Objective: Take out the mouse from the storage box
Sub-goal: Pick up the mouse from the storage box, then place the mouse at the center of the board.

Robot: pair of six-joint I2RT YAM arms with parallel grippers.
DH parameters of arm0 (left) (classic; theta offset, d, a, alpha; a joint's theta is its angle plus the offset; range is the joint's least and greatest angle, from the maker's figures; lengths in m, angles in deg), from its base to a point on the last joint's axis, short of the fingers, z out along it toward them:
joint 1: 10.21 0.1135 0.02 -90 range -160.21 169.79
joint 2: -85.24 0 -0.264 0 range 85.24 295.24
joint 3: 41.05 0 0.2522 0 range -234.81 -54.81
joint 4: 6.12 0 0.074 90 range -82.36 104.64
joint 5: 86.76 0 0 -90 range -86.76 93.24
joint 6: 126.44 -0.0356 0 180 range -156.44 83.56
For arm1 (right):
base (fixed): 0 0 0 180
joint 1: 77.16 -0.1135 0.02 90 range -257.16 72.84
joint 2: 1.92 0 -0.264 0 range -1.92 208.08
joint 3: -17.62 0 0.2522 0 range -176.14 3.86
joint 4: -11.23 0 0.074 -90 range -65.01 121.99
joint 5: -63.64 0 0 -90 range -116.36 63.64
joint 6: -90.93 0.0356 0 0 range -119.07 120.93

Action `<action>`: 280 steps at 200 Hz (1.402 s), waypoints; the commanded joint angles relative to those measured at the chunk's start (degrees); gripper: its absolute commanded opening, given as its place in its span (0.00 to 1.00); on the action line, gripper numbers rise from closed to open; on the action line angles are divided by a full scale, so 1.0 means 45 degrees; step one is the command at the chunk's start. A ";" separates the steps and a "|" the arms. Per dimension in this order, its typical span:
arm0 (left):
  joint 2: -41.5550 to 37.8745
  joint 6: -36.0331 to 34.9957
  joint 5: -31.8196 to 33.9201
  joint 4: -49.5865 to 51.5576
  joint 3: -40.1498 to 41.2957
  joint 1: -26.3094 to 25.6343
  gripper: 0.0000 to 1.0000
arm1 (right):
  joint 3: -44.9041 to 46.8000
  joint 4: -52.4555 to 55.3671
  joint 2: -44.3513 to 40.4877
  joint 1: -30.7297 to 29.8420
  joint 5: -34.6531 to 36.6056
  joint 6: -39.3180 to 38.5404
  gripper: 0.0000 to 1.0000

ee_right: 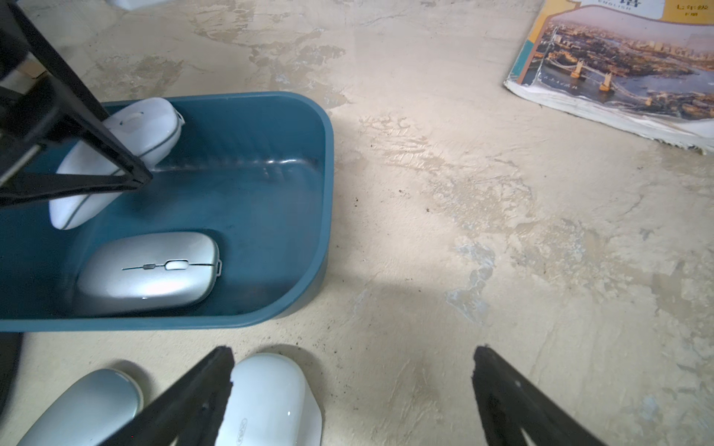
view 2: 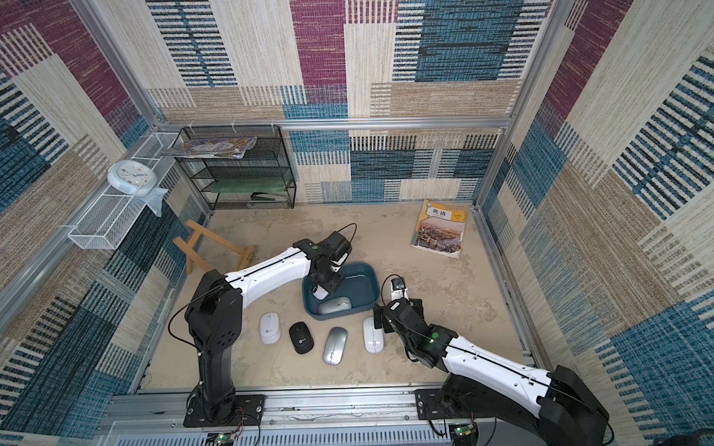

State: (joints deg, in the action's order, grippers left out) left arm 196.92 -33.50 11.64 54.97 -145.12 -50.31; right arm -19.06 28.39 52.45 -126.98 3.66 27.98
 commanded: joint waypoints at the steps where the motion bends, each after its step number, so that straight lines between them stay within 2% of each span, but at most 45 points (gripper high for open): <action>1: -0.0414 0.0657 -0.0526 0.0241 -0.0026 0.0024 0.54 | -0.0098 0.0001 -0.0012 -0.0002 0.0214 0.0117 1.00; 24: -0.0617 0.1119 -0.0748 0.0466 -0.0089 0.0024 0.54 | -0.0303 0.0434 -0.0031 0.0015 0.0332 0.0251 1.00; 80: -0.1444 0.2687 -0.1335 0.0578 0.0073 -0.0141 0.54 | -0.2754 0.4808 -0.0760 0.0108 0.0842 0.2502 1.00; 136: -0.1485 0.4672 -0.1440 0.0609 -0.0783 -0.1705 0.53 | -0.5079 0.7145 -0.2121 0.0134 0.1175 0.3304 0.99; 168: -0.0637 0.5450 -0.1583 0.0608 -0.1749 -0.2723 0.53 | -0.6021 0.7934 -0.2834 0.0134 0.1364 0.3325 0.99; 224: 0.1564 0.6460 -0.2004 0.0725 -0.4104 -0.4229 0.52 | -0.6499 0.8951 -0.4053 0.0137 0.1621 0.3910 0.98; 280: 0.3724 0.7018 -0.2005 0.1249 -0.6317 -0.4722 0.51 | -0.6552 0.9389 -0.5238 0.0134 0.1468 0.4187 0.98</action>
State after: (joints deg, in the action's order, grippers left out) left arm 211.23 -3.54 2.68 58.75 -171.10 -71.55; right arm -48.35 70.01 30.35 -126.33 10.50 45.90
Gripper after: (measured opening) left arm 0.618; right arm 0.982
